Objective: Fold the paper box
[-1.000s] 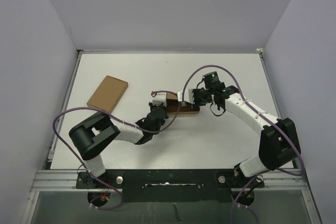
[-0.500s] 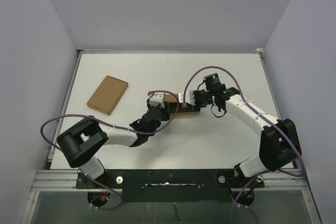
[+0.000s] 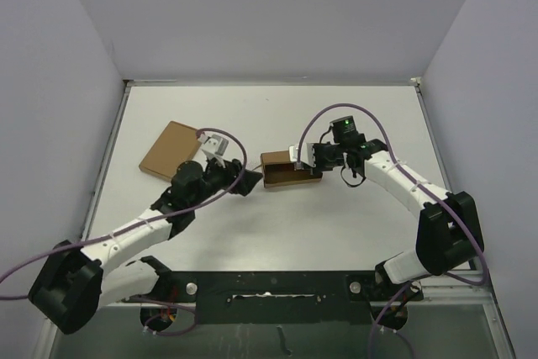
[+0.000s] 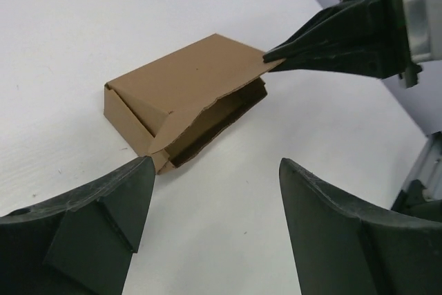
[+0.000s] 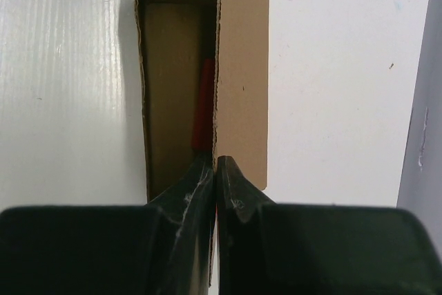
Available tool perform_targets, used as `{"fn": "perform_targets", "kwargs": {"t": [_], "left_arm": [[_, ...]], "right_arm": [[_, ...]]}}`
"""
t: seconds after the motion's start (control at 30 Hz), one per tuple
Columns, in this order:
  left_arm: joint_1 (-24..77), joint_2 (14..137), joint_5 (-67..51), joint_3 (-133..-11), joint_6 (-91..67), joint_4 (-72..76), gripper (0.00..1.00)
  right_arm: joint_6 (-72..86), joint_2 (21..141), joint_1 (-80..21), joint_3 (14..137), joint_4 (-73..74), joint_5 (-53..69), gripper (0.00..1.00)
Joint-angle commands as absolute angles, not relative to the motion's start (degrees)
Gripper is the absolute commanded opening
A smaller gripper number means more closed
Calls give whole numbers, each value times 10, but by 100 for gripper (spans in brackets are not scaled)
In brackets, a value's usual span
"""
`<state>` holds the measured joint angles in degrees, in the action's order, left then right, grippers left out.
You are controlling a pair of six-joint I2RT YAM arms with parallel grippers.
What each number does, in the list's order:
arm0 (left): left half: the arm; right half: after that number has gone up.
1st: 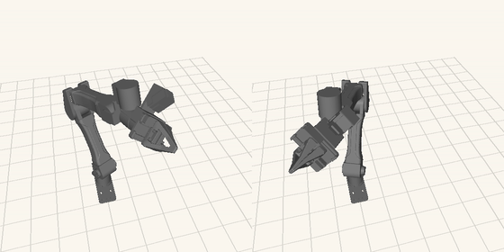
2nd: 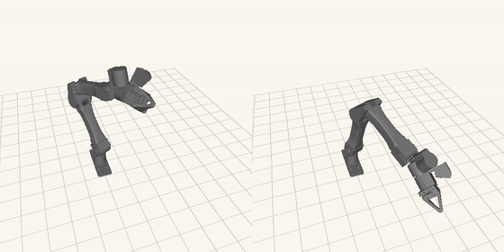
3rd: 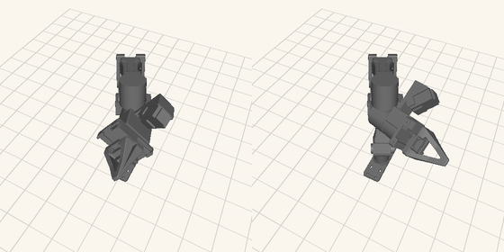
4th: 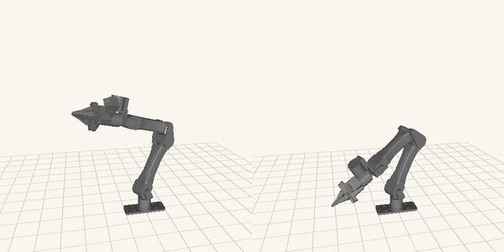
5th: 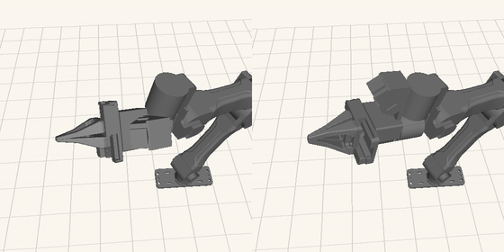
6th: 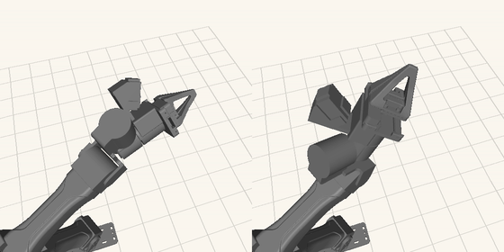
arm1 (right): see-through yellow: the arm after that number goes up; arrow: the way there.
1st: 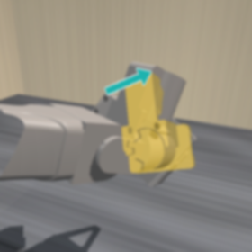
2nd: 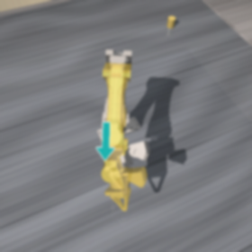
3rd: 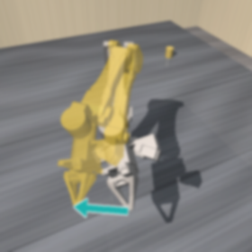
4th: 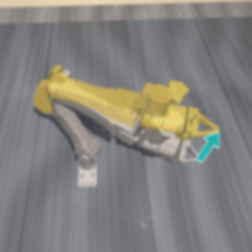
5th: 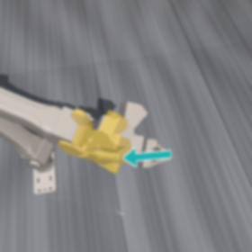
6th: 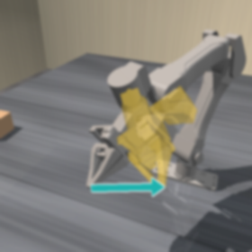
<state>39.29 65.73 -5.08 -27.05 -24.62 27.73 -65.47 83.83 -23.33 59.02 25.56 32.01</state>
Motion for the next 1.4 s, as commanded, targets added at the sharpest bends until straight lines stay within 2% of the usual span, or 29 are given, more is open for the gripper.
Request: {"fn": "perform_targets", "kwargs": {"t": [0.0,0.1,0.23,0.4,0.47,0.83,1.1,1.23,1.37], "left_arm": [[298,599,-271,-294,-336,213,72],[236,617,-336,-318,-390,199,70],[191,676,-383,-346,-443,231,61],[193,743,-375,-377,-460,252,57],[198,763,-372,-381,-468,267,50],[253,840,-319,-413,-426,231,43],[265,811,-296,-405,-390,186,46],[275,754,-291,-363,-329,225,55],[304,679,-236,-340,-226,202,64]], "right_arm": [[-651,812,-230,585,245,343,0],[-654,813,-230,584,246,345,0],[-663,814,-230,579,251,353,0],[-680,816,-230,569,263,366,0],[-685,817,-230,567,264,368,0],[-701,824,-229,569,282,377,2],[-683,820,-225,573,276,379,5],[-683,821,-226,574,278,381,6],[-683,823,-227,577,282,381,6]]}}
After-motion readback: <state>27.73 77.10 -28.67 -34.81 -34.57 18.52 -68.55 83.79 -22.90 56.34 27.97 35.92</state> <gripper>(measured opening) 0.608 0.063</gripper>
